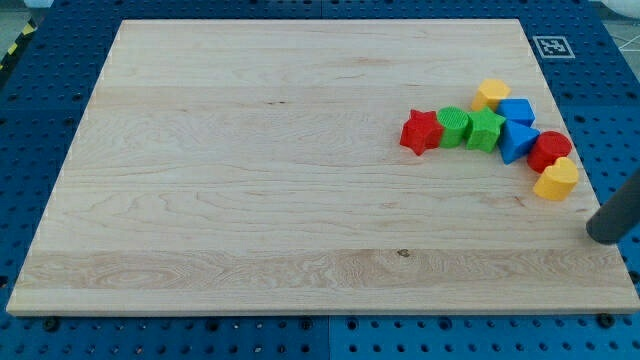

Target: Move your arm to separate the yellow heart and the red circle

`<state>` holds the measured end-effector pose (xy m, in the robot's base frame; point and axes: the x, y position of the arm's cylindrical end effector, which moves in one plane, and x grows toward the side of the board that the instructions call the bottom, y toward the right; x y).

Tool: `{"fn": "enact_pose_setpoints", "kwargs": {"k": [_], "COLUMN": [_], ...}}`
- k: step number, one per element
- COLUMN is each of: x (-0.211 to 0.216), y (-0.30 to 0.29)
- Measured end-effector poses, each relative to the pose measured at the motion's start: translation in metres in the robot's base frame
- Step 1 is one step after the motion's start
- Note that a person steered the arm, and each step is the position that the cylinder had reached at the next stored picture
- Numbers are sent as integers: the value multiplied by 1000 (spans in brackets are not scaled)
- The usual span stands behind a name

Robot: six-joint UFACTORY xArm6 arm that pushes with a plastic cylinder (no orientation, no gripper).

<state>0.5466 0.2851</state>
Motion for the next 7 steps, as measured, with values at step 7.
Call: {"fn": "enact_pose_setpoints", "kwargs": {"k": [7], "x": [-110], "y": [11]}}
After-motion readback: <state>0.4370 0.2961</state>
